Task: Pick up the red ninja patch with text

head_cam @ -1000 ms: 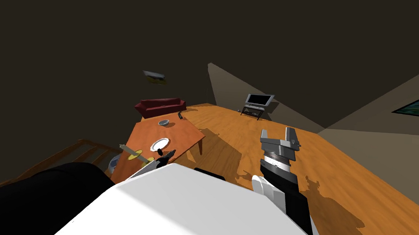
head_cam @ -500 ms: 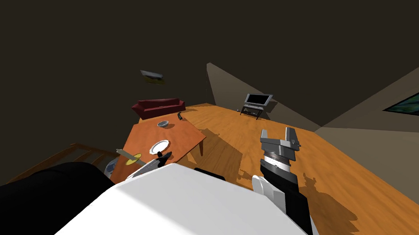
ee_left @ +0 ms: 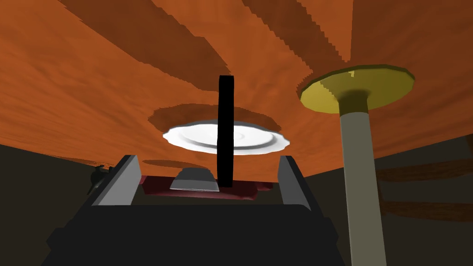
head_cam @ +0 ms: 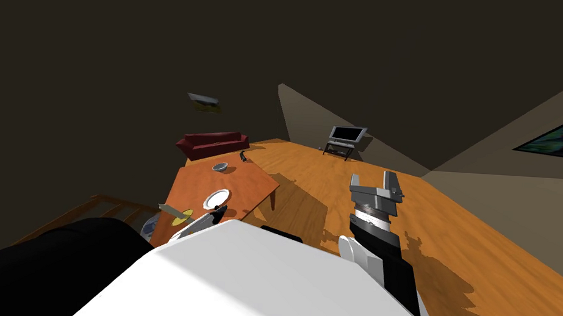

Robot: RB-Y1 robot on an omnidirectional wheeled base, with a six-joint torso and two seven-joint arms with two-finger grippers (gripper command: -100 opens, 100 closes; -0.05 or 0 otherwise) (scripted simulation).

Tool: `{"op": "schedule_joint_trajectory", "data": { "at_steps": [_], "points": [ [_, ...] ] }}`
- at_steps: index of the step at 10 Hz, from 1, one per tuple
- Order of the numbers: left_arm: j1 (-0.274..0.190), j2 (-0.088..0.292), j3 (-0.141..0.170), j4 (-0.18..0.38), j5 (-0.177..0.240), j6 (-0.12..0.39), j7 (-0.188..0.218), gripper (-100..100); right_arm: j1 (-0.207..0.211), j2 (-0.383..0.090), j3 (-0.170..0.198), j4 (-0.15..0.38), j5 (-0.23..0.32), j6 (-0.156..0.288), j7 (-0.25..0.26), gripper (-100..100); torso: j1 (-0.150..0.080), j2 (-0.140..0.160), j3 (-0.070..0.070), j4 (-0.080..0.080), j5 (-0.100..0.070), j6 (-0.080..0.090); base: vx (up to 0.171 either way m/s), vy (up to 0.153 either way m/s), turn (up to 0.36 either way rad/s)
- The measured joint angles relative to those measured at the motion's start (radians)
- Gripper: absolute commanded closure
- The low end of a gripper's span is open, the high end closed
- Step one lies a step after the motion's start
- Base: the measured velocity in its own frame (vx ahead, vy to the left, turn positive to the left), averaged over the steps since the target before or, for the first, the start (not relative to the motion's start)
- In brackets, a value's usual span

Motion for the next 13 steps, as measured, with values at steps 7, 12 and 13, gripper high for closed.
{"op": "schedule_joint_trajectory", "data": {
  "at_steps": [7, 12, 13],
  "points": [
    [-0.049, -0.023, 0.020, 0.104, -0.008, -0.048, -0.003, 100, 0.000, 0.000, 0.000, 0.000, 0.000, 0.000, 0.000, 0, -0.002, 0.000, 0.000, 0.000, 0.000, 0.000, -0.005, 0.007, -0.020],
    [-0.049, -0.023, 0.021, 0.105, -0.008, -0.047, -0.003, 100, 0.000, 0.000, 0.000, 0.000, 0.000, 0.000, 0.000, 0, -0.002, 0.000, 0.000, 0.000, 0.000, 0.001, 0.001, -0.001, 0.007],
    [-0.043, -0.020, 0.018, 0.092, -0.007, -0.042, -0.003, 100, 0.000, 0.000, 0.000, 0.000, 0.000, 0.000, 0.000, 0, -0.002, 0.000, 0.000, 0.000, 0.000, 0.000, 0.008, -0.012, 0.040]
  ]
}}
